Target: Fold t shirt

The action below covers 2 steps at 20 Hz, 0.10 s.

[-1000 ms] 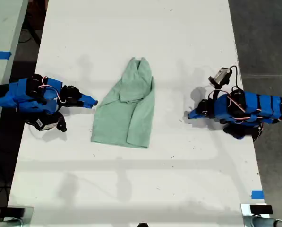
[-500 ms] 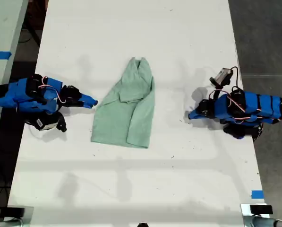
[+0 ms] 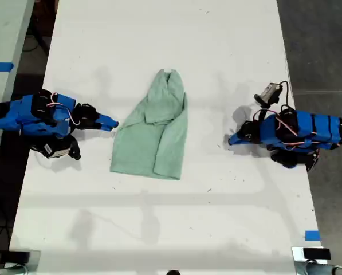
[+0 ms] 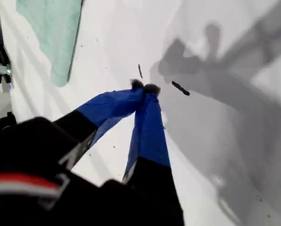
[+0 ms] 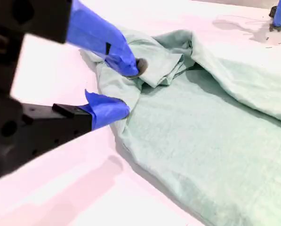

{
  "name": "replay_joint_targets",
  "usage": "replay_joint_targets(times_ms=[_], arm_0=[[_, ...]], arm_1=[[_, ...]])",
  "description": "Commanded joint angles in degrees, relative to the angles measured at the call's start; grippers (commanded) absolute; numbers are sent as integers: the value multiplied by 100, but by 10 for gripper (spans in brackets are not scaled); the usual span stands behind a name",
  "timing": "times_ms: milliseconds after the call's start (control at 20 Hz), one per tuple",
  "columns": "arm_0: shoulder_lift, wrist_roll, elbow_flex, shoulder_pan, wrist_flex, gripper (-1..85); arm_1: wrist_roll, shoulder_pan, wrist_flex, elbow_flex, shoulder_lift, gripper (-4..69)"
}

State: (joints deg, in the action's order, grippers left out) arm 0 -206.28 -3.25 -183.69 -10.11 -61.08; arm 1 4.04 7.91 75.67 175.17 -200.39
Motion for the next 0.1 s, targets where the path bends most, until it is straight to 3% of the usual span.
replay_joint_targets(times_ms=[0,50], arm_0=[[-26,-9,-26,-53,0,107],[-26,-9,-26,-53,0,107]], arm_1=[[79,-70,79,220,-79,-7],[79,-70,79,220,-79,-7]])
